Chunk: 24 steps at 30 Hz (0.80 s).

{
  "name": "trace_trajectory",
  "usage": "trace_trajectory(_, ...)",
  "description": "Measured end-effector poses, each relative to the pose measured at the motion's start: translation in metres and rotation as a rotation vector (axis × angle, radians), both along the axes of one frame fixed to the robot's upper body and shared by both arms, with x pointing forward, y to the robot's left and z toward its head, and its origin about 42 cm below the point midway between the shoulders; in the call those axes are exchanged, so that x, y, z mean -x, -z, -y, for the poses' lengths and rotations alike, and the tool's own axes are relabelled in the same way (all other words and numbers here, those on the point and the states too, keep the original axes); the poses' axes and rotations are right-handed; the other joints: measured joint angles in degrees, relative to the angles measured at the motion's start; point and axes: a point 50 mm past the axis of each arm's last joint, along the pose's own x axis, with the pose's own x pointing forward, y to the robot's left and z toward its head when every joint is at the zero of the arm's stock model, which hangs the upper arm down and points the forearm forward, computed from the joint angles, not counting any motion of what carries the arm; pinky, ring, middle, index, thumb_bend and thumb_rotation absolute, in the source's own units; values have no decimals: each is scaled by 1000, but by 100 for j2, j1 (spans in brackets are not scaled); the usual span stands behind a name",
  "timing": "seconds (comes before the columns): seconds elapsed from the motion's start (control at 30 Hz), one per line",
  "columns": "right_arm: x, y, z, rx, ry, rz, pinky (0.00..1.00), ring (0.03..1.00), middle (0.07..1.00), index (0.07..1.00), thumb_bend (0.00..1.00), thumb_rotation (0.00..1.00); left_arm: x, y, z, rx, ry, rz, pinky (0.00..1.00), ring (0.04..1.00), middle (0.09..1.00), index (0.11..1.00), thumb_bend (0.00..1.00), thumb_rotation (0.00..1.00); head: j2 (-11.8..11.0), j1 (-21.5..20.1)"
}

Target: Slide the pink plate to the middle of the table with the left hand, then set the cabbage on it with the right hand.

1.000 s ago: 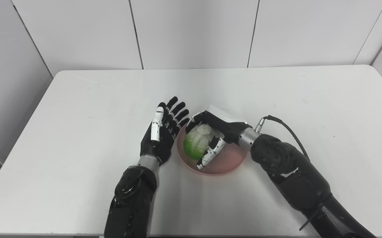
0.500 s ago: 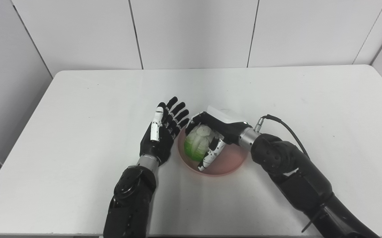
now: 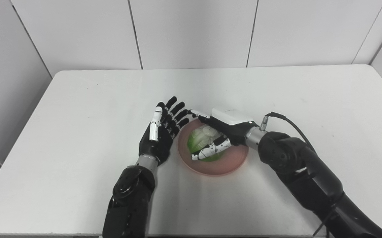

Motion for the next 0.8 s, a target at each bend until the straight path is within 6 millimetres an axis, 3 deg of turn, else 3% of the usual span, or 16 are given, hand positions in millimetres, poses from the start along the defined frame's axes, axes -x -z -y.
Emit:
trace_trajectory(0.27, 7, -2, 10, -70, -2, -36, 762, 917, 969, 1000, 1000, 718, 0, 0, -2, 11, -6, -1, 874, 887, 899, 908, 375, 1000, -53, -70)
trace_trajectory(0.47, 15, -35, 20, -266, 33, 55, 750, 905, 983, 1000, 1000, 714, 0, 0, -3, -9, -12, 4, 882, 899, 910, 925, 375, 1000, -105, -97)
trace_trajectory(0.57, 17, -47, 22, -375, 70, 109, 853, 963, 999, 1000, 1000, 846, 3, 0, -5, -14, -18, 12, 916, 912, 921, 929, 373, 1000, -132, -114)
trace_trajectory(0.67, 22, -48, 28, -459, 127, 150, 856, 973, 1000, 1000, 1000, 964, 9, 0, -8, -20, -31, 15, 927, 934, 950, 960, 362, 1000, -176, -132)
trace_trajectory(0.8, 26, -38, 35, -540, 202, 151, 876, 987, 1000, 1000, 1000, 998, 13, 0, -13, -45, -41, 25, 956, 966, 981, 986, 361, 1000, -202, -123)
